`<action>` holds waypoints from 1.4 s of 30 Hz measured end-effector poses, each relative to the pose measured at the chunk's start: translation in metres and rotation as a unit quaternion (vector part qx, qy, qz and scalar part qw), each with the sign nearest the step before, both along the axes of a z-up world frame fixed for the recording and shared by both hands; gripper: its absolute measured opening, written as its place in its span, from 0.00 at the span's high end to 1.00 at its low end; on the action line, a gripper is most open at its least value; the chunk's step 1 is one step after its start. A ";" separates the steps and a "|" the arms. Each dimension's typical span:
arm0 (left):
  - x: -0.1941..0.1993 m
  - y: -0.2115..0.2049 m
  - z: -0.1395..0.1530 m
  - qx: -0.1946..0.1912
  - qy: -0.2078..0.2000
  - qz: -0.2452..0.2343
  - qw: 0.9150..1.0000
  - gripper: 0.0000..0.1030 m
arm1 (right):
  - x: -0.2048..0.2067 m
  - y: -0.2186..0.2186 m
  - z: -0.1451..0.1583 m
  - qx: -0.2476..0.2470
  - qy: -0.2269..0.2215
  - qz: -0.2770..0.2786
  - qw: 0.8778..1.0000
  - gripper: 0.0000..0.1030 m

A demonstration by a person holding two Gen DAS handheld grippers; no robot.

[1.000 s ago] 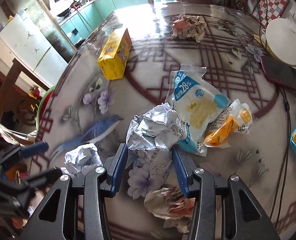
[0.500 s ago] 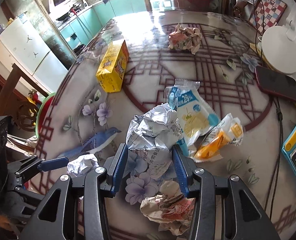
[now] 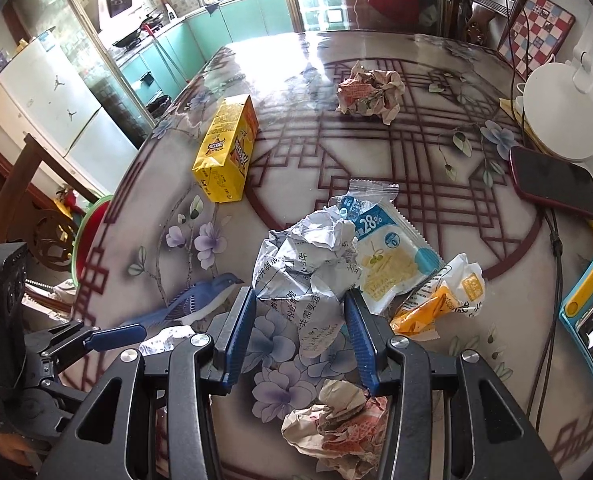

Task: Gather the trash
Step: 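Grasp crumpled white paper with the left tool while the right tool grasps crumpled paper, then carry the crumpled paper to the red bucket and release it with the left tool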

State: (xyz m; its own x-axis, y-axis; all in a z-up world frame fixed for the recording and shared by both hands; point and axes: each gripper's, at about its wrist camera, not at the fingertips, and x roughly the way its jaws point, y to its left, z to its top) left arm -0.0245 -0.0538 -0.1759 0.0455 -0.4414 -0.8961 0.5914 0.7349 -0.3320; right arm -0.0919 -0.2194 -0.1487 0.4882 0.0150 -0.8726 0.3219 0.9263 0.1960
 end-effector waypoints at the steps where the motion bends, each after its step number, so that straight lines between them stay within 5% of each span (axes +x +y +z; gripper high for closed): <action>1: 0.000 0.000 0.000 -0.001 0.002 0.000 1.000 0.24 | 0.000 0.000 0.000 0.000 0.000 0.000 1.000 0.57; 10: 0.001 -0.004 -0.002 -0.001 0.014 -0.006 1.000 0.26 | 0.004 0.000 -0.001 0.012 -0.004 0.002 1.000 0.57; 14: 0.002 -0.004 -0.002 0.000 0.014 -0.009 1.000 0.58 | 0.008 0.002 -0.001 0.012 -0.003 0.004 1.000 0.57; 23: 0.012 0.008 0.009 -0.013 -0.013 0.005 1.000 0.61 | 0.020 0.005 0.000 0.016 -0.005 0.011 1.000 0.57; 31: 0.033 0.032 0.038 -0.018 -0.086 0.039 0.995 0.62 | 0.031 0.013 0.008 0.017 -0.013 0.014 1.000 0.57; 42: 0.060 0.059 0.035 -0.016 -0.082 0.059 0.995 0.61 | 0.055 0.035 0.010 0.013 -0.011 0.018 1.000 0.57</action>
